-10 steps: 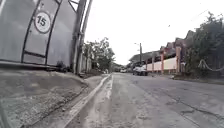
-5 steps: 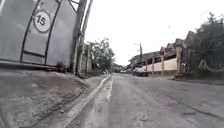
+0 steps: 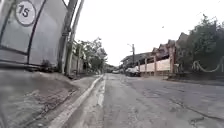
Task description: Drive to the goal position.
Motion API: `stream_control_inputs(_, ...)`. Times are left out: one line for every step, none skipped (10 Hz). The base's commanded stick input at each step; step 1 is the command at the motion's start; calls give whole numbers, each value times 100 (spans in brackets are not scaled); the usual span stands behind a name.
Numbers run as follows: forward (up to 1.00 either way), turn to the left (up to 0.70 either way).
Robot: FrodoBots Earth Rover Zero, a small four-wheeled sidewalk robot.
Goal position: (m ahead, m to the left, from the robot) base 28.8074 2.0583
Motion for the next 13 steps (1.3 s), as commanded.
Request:
stream_control_inputs(100,0)
stream_control_inputs(100,0)
stream_control_inputs(100,0)
stream_control_inputs(100,0)
stream_control_inputs(100,0)
stream_control_inputs(100,0)
stream_control_inputs(100,3)
stream_control_inputs(100,30)
stream_control_inputs(100,25)
stream_control_inputs(100,5)
stream_control_inputs(100,0)
stream_control_inputs(100,0)
stream_control_inputs(100,0)
